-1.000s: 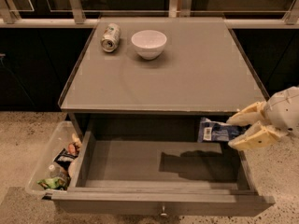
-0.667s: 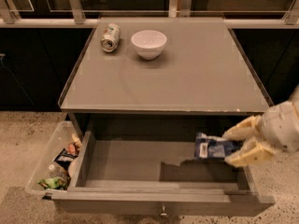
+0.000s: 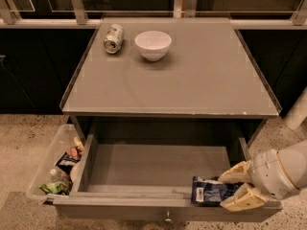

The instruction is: Place rxbar blueberry into top drawer

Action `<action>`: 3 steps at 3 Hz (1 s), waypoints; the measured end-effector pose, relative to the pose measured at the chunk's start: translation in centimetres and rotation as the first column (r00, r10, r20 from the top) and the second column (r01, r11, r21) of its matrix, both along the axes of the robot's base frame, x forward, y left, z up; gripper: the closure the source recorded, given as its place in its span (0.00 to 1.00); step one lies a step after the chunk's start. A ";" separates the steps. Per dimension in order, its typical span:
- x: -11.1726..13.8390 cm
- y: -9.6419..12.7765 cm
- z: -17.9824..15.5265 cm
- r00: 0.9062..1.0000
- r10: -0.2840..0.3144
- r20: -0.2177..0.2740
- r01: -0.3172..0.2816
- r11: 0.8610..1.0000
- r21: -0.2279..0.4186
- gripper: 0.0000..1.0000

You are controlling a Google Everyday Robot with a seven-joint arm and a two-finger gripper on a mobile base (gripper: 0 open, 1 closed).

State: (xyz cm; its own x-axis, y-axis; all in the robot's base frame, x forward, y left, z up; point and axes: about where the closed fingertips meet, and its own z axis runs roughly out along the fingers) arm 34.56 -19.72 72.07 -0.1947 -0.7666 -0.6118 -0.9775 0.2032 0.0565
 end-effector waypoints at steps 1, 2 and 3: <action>0.0 0.0 0.0 1.000 0.000 0.000 0.000 1.000 0.000 1.00; 4.1 -0.6 0.6 0.999 -0.033 0.039 0.032 0.999 0.025 1.00; 10.6 -2.0 0.1 0.991 -0.113 0.066 0.110 0.993 0.044 1.00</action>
Offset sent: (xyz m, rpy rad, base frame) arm 0.1137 -0.0206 0.0179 0.0690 -0.1116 -0.0965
